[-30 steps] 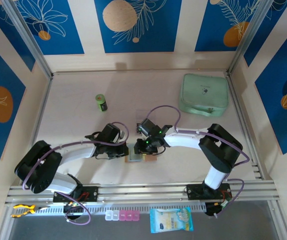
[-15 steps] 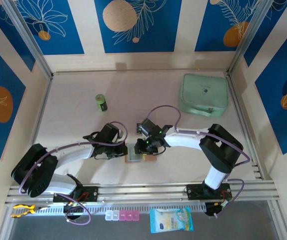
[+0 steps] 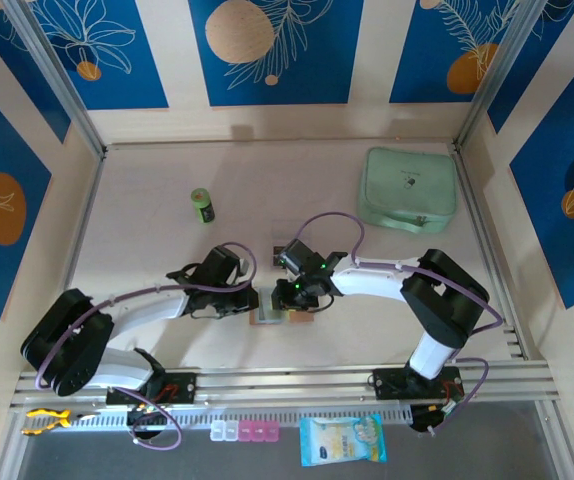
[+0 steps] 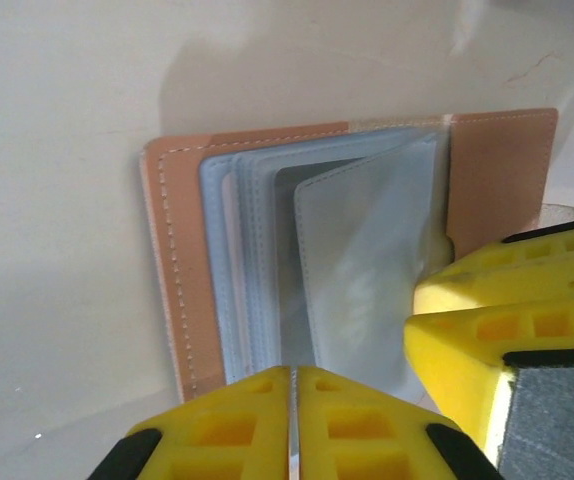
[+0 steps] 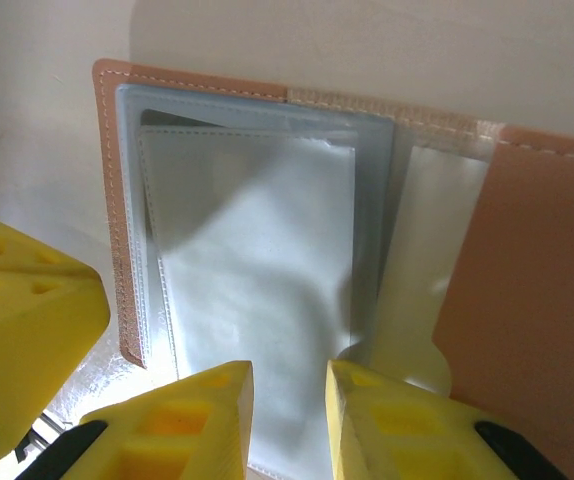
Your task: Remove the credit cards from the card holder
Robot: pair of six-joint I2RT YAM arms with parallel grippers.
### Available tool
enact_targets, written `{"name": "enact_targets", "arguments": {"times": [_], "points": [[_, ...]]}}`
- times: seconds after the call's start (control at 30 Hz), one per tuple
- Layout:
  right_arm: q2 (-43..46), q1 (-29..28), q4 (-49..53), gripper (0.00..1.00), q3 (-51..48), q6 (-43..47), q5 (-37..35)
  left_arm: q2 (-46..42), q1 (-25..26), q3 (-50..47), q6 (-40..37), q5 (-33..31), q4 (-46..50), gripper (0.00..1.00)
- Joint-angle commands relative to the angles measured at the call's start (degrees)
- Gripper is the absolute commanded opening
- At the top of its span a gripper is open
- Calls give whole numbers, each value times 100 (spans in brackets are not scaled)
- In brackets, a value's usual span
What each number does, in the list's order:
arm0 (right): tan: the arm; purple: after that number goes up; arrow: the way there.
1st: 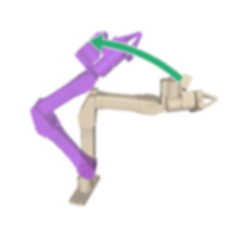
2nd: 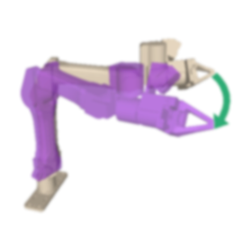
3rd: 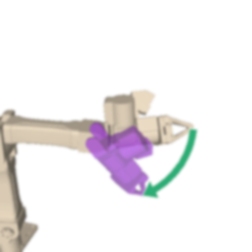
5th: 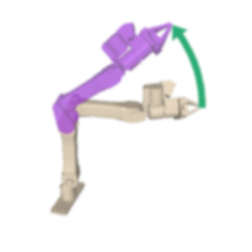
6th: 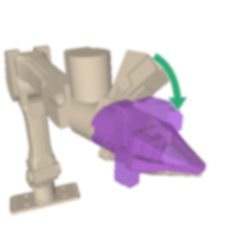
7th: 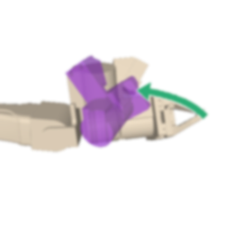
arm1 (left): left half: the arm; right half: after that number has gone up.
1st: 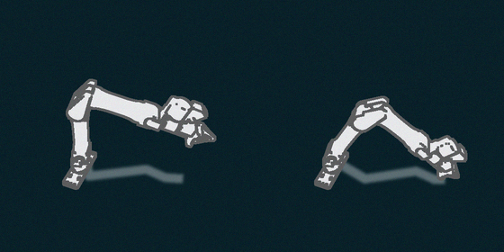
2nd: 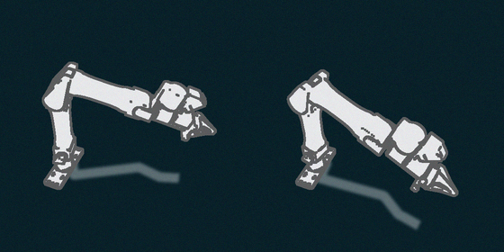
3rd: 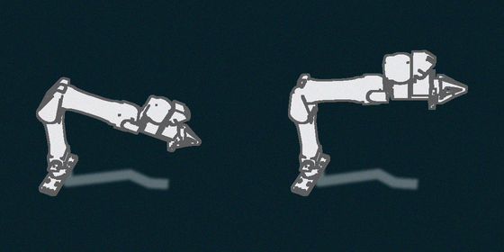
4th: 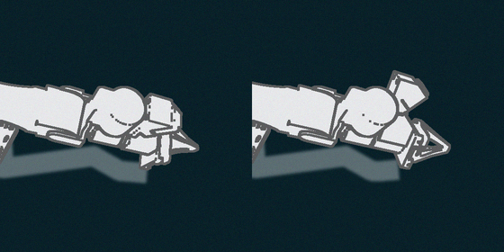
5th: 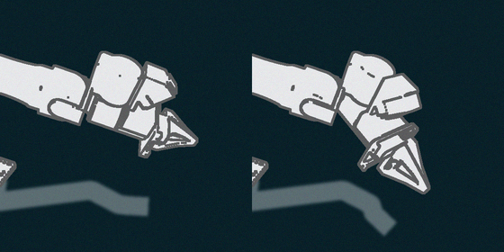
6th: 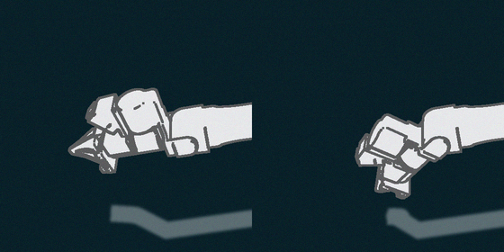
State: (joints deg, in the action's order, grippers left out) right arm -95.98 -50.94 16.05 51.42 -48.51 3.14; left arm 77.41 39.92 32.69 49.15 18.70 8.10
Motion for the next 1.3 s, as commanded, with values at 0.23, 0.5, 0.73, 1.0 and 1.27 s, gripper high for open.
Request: {"name": "enact_targets", "arguments": {"times": [0.23,0.5,0.73,1.0,1.27], "points": [[115,29,65,25,-140,-75,-40,213,190,45,454,194,-683,27],[116,32,65,24,-117,-79,-20,397,218,36,563,261,-942,31],[181,33,73,24,-154,-84,-40,551,252,84,608,340,-1094,27],[490,57,227,24,-229,-63,-237,522,271,192,611,363,-1014,23],[993,253,449,24,-415,31,-353,688,406,585,582,336,-821,32]]}}
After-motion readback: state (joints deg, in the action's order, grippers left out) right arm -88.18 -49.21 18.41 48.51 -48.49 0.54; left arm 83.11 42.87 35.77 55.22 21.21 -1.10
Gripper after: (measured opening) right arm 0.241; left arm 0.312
